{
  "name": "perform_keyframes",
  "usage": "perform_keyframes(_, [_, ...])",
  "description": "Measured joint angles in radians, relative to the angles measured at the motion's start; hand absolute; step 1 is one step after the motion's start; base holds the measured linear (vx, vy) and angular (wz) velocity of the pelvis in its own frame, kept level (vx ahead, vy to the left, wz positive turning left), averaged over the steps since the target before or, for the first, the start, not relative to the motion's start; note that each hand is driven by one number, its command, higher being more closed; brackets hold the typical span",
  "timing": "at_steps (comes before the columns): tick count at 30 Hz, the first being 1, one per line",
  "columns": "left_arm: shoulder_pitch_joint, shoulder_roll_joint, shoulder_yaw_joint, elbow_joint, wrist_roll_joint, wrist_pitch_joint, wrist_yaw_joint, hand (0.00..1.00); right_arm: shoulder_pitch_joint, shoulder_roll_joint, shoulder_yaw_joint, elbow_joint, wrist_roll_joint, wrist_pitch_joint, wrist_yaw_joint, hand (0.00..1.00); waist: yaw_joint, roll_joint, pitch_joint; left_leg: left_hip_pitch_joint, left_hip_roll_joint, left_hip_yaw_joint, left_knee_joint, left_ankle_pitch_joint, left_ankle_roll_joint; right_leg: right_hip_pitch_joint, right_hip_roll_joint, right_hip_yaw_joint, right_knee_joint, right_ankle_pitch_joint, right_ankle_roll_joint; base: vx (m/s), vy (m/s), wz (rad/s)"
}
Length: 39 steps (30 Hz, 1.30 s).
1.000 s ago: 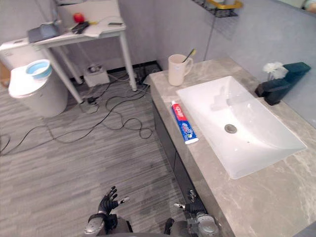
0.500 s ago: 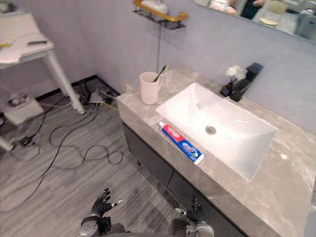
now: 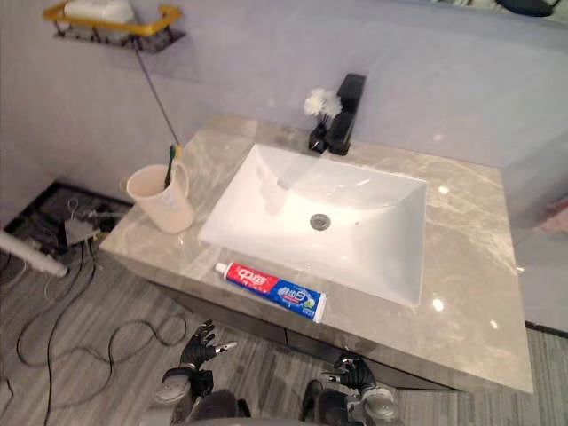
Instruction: Organize washtable
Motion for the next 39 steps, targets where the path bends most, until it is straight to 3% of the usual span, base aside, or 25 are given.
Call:
perform_keyframes(2, [0.024,0.002,0.001,0.000,0.000,-0.001,0.001,0.00,0.003,0.005,-0.020,0.000,0.000,-0.021,-0.037,0.00,0.003,0.001,-0.002,0.000,-0.026,-0.111,-0.178,-0.010,-0.010,0.004,0.001,0.040,0.006,0.002,0.019,0.02,0.216,-0.71])
perform_keyframes(3, [0.052,-0.004,0.000,0.001,0.000,0.000,0.001,0.00,0.010,-0.004,-0.021,-0.002,-0.002,-0.043,-0.054,0.00,0.003,0.028,-0.018,0.020,-0.030,-0.226,-0.369,0.015,-0.045,-0.012,0.026,0.081,0.020,0.000,0.039,0.01,0.305,-1.18])
perform_keyframes(4, [0.069,0.005,-0.001,0.020,0.000,0.003,0.002,0.00,0.009,0.004,-0.020,0.017,-0.004,-0.051,-0.057,0.00,0.004,0.021,-0.035,0.042,-0.051,-0.215,-0.416,0.001,-0.066,-0.019,0.027,0.153,0.016,0.006,0.070,0.02,0.287,-0.94])
perform_keyframes(7, [0.070,0.017,0.003,0.023,0.000,0.002,0.004,0.00,0.036,0.012,-0.025,0.001,-0.010,-0.055,-0.059,0.00,0.004,-0.024,-0.066,0.079,-0.097,-0.170,-0.480,-0.001,-0.053,-0.016,-0.009,0.208,-0.035,0.038,0.091,0.08,0.175,-0.53])
perform_keyframes(12, [0.094,0.022,0.021,0.033,-0.001,0.013,0.008,0.00,0.055,0.029,-0.042,-0.003,-0.014,-0.057,-0.072,0.00,0.002,-0.030,-0.088,0.153,-0.132,-0.101,-0.560,0.019,-0.018,0.016,-0.038,0.263,-0.084,0.062,0.123,0.14,0.134,-0.36])
perform_keyframes(18, [0.097,0.021,0.050,0.064,-0.008,0.039,0.008,0.00,0.076,0.006,-0.086,0.010,-0.015,-0.049,-0.075,0.00,0.002,-0.006,-0.095,0.213,-0.147,-0.106,-0.583,0.031,-0.001,0.061,-0.043,0.256,-0.095,0.066,0.125,0.11,0.046,-0.01])
perform_keyframes(26, [0.100,0.018,0.048,0.076,-0.004,0.011,0.007,0.00,0.053,-0.004,-0.093,0.071,-0.032,-0.059,-0.074,0.00,0.004,-0.011,-0.098,0.246,-0.148,-0.101,-0.638,0.060,0.003,0.084,-0.049,0.256,-0.114,0.071,0.133,-0.06,-0.019,-0.01])
perform_keyframes(27, [0.085,-0.004,0.080,0.120,-0.010,-0.001,0.025,0.00,0.063,-0.009,-0.107,0.159,-0.032,-0.065,-0.076,0.00,0.028,-0.018,-0.126,0.261,-0.133,-0.099,-0.669,0.071,-0.012,0.098,-0.032,0.257,-0.144,0.089,0.129,-0.04,-0.012,-0.01])
perform_keyframes(33, [0.084,-0.003,0.080,0.120,-0.010,-0.001,0.025,0.00,0.063,-0.009,-0.107,0.160,-0.030,-0.065,-0.076,0.00,0.028,-0.019,-0.126,0.260,-0.133,-0.099,-0.671,0.071,-0.012,0.098,-0.032,0.257,-0.146,0.089,0.129,0.00,0.000,0.00])
perform_keyframes(39, [0.041,0.018,0.047,0.199,-0.008,-0.004,0.029,0.00,0.041,-0.020,-0.109,0.247,0.053,-0.079,-0.077,0.00,0.027,-0.023,-0.134,0.259,-0.139,-0.099,-0.747,0.106,-0.019,0.084,-0.036,0.244,-0.206,0.108,0.129,0.01,-0.007,0.03])
